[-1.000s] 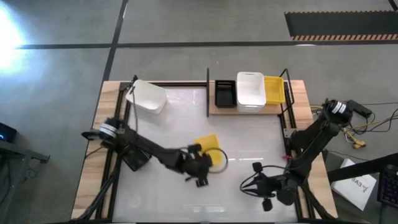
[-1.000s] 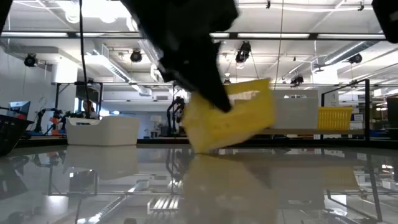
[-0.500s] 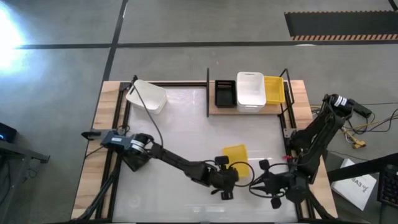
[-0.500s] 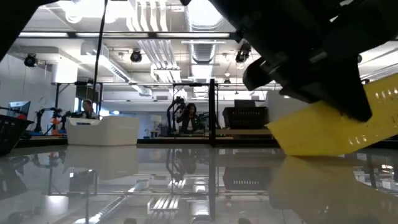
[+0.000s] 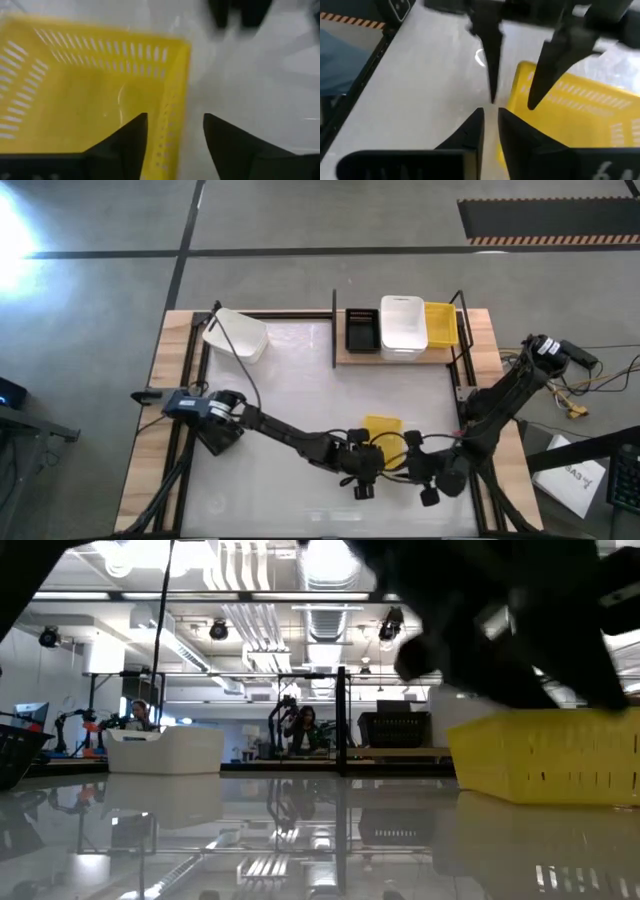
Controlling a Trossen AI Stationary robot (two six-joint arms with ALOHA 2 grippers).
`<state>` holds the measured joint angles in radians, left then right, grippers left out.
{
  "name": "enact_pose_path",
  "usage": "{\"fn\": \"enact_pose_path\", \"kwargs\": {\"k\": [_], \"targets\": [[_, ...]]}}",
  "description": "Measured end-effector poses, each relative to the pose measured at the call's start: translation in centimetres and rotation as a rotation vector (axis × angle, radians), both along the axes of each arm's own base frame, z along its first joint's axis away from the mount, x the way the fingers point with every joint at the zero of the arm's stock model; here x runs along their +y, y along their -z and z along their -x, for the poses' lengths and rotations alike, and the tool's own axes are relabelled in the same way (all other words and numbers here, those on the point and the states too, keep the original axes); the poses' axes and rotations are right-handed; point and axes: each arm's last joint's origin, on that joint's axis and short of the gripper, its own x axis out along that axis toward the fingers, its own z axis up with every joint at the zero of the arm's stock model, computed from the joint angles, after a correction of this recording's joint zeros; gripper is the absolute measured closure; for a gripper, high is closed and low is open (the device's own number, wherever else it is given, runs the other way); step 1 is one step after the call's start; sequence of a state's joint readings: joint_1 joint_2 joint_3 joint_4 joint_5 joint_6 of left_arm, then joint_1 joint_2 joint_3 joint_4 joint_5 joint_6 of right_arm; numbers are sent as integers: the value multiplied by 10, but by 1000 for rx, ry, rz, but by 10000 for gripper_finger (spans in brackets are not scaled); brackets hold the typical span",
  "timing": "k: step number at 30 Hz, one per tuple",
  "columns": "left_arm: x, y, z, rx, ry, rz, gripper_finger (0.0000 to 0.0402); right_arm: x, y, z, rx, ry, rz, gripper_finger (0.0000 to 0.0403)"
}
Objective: Stack baskets on shelf by color
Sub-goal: Stack the yellow bin into the yellow bin on the shelf
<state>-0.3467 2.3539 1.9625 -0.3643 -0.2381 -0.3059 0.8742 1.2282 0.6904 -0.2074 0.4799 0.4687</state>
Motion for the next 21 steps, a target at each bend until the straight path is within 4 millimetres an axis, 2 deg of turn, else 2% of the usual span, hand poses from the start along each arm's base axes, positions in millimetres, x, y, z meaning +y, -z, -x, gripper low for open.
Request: {"fn": "enact_pose_path", "kwargs": {"k": [5,11,15,21], "targets": [[-1,-45,18,-25,22,21,200,-5,-7,-17,26,5,-37,294],[-11,-67,53,-3,-71,-45,198,5,8,-38,117,-3,22,243],[-22,-65,84,-24,-182,-126,198,10,15,-55,245,69,124,241],[-34,-37,120,-106,-348,-92,198,15,14,-84,378,173,242,258]]}}
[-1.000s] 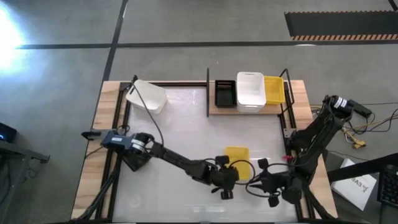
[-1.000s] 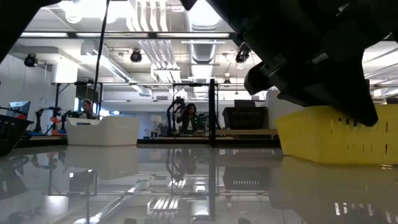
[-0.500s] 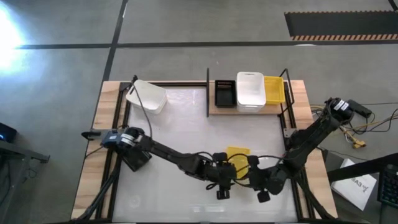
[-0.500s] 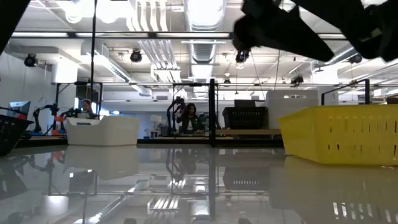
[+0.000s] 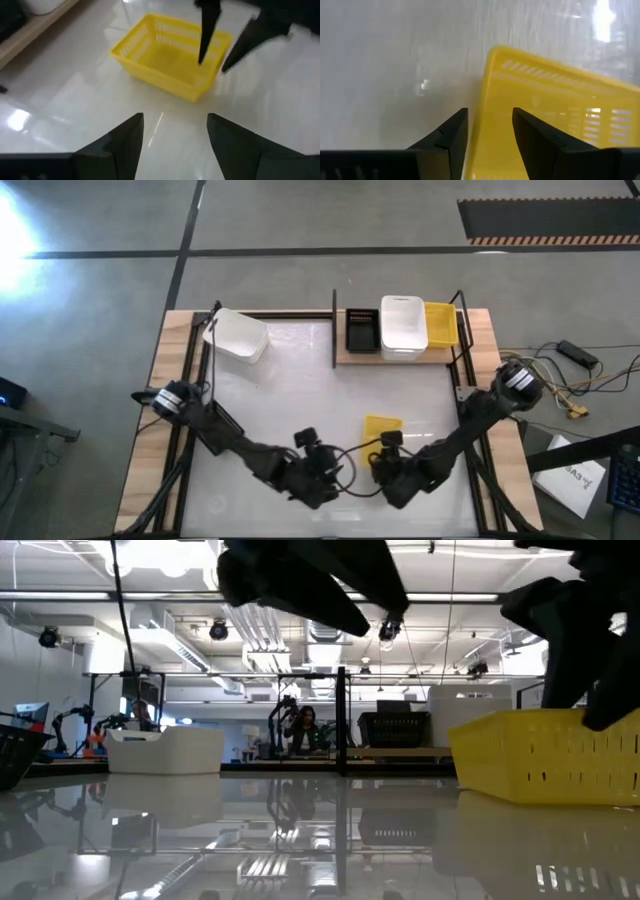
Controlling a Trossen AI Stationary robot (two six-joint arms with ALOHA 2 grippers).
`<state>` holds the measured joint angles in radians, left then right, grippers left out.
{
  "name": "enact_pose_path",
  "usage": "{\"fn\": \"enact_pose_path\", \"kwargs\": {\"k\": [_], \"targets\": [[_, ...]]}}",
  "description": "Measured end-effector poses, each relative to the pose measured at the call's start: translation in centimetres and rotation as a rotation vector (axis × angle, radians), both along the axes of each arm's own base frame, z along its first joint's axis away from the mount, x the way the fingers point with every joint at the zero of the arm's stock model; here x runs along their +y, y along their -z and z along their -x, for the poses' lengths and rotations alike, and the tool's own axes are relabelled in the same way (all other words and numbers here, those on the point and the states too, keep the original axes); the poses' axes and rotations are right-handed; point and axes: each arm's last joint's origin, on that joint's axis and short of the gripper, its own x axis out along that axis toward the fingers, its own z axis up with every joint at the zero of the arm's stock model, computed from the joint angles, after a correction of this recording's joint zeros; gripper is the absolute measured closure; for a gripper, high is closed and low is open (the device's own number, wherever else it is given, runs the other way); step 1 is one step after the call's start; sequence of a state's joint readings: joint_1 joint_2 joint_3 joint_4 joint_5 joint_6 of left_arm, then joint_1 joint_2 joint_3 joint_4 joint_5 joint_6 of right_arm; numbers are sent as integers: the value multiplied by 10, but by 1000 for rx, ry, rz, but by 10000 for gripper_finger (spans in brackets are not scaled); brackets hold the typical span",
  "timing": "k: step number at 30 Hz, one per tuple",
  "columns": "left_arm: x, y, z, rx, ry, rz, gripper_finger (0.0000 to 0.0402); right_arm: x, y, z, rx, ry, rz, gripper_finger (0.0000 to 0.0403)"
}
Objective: Stack baskets on shelf by color
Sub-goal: Stack the yellow bin into the yellow bin on the shelf
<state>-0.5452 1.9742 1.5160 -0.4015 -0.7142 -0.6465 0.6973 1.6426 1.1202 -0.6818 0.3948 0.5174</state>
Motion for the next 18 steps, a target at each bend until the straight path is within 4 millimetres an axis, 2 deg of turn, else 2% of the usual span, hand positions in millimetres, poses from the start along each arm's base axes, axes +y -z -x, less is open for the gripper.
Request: {"fn": "enact_pose_path", "kwargs": {"k": [7,11,14,18], "targets": [[-15,39,15,-237,-2,129,198,6,14,-20,119,0,-13,287],[-12,59,23,-350,-17,186,198,6,19,-20,161,-9,-31,336],[-8,71,30,-376,-22,196,198,2,13,-12,200,-6,-6,383],[-6,75,33,-388,-35,195,198,-12,-15,5,220,17,63,393]]}}
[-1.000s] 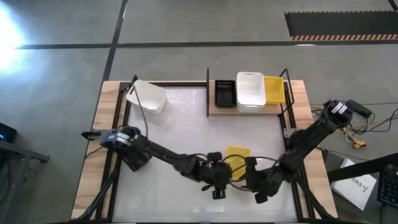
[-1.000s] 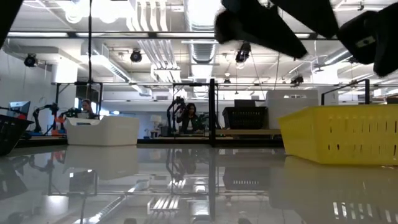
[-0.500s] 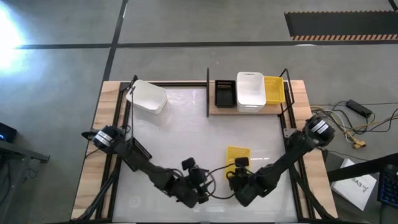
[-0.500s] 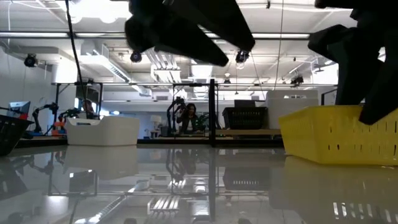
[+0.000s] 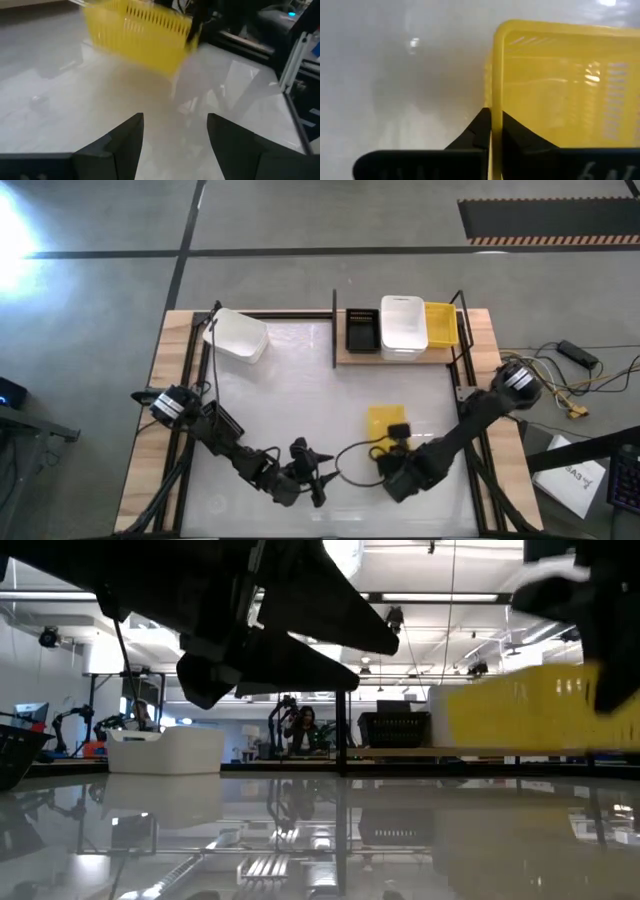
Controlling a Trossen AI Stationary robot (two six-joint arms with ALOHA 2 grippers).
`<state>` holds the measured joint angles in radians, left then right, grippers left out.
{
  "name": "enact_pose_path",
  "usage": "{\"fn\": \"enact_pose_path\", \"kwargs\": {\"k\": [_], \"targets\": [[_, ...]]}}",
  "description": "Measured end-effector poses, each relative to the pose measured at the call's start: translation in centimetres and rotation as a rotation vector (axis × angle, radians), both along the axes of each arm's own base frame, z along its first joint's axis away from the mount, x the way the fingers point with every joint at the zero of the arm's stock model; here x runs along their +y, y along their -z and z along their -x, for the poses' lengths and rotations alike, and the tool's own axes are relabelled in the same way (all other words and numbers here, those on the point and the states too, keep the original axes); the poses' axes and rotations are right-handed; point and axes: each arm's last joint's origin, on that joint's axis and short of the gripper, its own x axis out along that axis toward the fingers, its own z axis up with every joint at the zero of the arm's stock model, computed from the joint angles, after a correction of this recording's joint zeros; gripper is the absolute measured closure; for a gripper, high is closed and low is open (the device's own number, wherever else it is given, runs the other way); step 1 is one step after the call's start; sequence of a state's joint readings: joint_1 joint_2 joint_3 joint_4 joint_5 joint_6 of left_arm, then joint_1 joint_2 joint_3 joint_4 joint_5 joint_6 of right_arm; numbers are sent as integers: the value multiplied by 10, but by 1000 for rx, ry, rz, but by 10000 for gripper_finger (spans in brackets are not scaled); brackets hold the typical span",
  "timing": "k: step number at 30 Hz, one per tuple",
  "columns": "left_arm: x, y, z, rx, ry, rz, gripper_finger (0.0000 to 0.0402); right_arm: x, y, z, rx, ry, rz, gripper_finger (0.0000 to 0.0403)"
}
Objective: Stack baskets on shelf by color
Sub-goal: Stack the yellow bin into the yellow bin on the shelf
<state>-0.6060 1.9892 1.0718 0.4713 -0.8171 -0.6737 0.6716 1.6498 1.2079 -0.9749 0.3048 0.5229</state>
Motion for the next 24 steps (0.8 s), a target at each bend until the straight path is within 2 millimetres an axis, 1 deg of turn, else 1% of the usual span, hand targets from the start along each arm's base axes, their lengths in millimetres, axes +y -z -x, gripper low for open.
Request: {"fn": "enact_pose_path", "kwargs": {"k": [3,5,7,9,12,15,18,21,24], "targets": [[0,-1,-1,-3,-1,-7,198,-20,-30,19,4,10,102,394],[0,-3,-2,-3,1,-25,198,-42,-54,30,6,24,201,394],[0,-4,-3,-1,2,-48,198,-67,-80,39,19,47,284,394],[1,-5,-4,-9,-5,-61,198,-95,-104,47,54,74,327,394],[2,-7,-5,-19,-7,-79,198,-141,-131,48,42,114,303,394],[2,-8,-6,-25,-6,-81,198,-189,-148,52,74,153,319,394],[2,-8,-6,-25,-6,-81,198,-235,-157,63,155,199,320,394],[2,-8,-6,-25,-6,-81,198,-275,-160,76,230,273,293,394],[2,-8,-6,-25,-5,-81,198,-305,-157,90,286,330,237,394]]}}
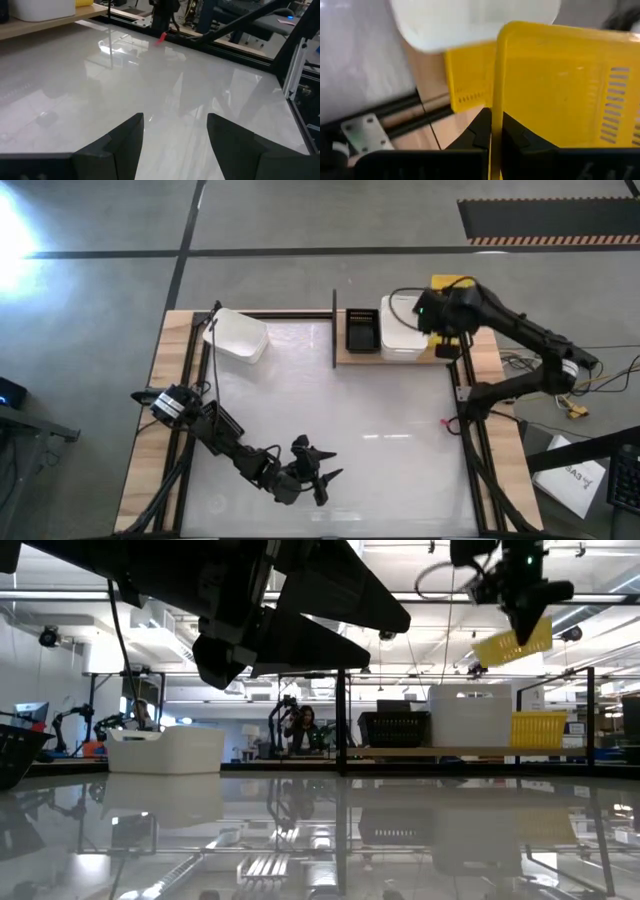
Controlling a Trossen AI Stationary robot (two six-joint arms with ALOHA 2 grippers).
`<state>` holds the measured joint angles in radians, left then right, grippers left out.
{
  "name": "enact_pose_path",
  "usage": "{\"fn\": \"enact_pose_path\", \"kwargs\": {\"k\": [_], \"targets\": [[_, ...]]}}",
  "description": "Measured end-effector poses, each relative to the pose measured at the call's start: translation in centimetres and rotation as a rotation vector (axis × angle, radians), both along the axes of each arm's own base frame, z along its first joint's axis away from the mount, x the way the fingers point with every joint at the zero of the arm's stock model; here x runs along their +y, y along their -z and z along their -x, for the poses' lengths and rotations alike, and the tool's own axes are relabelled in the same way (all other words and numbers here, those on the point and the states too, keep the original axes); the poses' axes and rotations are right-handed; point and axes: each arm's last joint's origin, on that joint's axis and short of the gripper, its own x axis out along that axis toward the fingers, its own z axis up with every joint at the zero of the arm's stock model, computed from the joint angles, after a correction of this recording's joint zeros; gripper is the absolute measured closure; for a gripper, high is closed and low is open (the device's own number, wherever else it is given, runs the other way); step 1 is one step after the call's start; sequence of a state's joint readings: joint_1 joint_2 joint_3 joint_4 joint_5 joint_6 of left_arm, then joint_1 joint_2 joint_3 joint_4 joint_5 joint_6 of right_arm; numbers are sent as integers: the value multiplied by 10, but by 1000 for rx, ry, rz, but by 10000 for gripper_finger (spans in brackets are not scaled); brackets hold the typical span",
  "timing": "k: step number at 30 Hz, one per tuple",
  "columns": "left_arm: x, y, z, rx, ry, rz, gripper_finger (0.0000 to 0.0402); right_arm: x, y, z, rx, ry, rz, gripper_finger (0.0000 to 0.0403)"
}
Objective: Stack baskets on shelf by color
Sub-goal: Stack the yellow bin into the yellow bin on the shelf
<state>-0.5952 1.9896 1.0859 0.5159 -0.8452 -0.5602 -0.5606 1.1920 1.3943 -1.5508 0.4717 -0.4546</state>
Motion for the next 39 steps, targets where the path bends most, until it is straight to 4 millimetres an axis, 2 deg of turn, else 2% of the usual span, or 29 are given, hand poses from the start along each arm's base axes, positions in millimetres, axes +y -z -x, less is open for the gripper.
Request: {"fn": "enact_pose_path", "kwargs": {"k": [3,7,16,25,32,39], "targets": [[0,0,0,0,0,0,198,-20,8,10,6,31,-57,394],[0,0,0,0,1,0,198,-31,18,13,-33,-7,-106,394],[0,0,0,0,1,2,198,-37,45,9,34,-74,-172,394],[0,0,0,-2,1,4,198,-47,68,23,68,-23,-210,394],[0,0,0,-3,1,5,198,-50,83,23,-4,-57,-246,394],[0,-1,0,-5,1,7,198,-49,93,25,3,-51,-273,394]]}}
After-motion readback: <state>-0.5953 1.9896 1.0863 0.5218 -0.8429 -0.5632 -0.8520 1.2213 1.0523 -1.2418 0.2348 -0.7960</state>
